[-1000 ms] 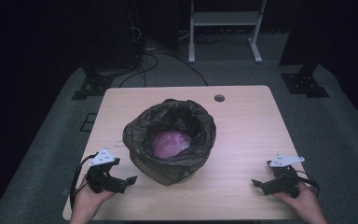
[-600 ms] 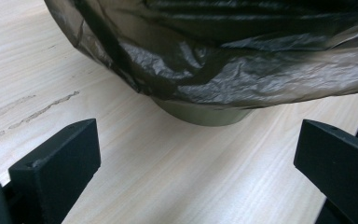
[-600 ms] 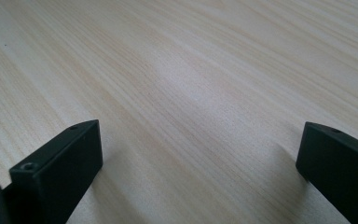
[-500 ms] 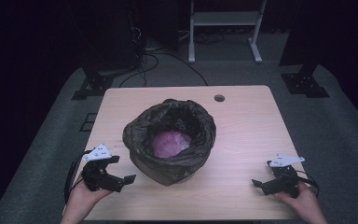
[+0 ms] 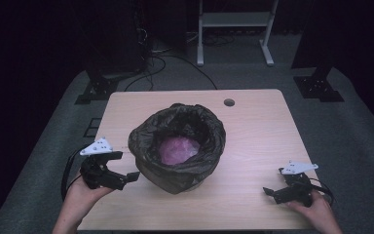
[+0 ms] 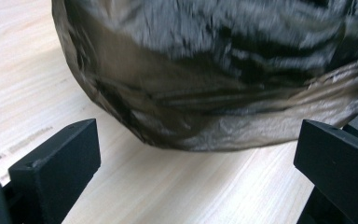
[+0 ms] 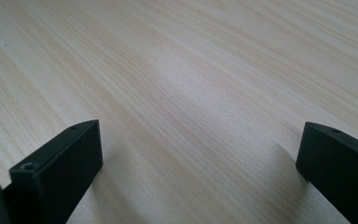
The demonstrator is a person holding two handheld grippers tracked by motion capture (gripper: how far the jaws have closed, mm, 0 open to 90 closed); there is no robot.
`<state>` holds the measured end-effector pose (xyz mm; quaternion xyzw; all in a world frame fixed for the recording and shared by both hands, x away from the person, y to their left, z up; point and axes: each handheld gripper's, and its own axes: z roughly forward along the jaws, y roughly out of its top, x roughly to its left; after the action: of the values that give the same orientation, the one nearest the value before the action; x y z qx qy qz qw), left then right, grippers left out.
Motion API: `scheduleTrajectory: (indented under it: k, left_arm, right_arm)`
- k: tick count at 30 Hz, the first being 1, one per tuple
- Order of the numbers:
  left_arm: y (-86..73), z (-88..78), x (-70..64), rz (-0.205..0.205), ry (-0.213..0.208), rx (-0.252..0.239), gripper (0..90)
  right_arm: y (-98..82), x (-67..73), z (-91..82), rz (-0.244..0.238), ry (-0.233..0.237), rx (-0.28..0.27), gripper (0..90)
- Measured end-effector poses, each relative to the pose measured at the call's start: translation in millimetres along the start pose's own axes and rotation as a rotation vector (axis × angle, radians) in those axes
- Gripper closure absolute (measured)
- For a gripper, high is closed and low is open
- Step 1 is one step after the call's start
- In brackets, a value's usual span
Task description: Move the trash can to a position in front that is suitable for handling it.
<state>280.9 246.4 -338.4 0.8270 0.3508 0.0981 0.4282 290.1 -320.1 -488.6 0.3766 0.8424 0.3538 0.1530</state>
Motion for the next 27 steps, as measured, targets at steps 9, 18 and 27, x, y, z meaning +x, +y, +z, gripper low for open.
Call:
scheduleTrajectory:
  k: [9, 18, 27]
  left_arm:
    - [28.7, -7.7, 0.0, 0.011, 0.001, -0.023, 0.0]
    - [55.2, -7.8, 4.4, 0.038, 0.008, -0.038, 0.0]
    - [69.3, 5.6, 14.0, 0.034, -0.005, -0.041, 0.0]
  right_arm:
    - [0.0, 0.0, 0.0, 0.000, 0.000, 0.000, 0.0]
    - [0.0, 0.0, 0.0, 0.000, 0.000, 0.000, 0.0]
    - [0.0, 0.0, 0.0, 0.000, 0.000, 0.000, 0.0]
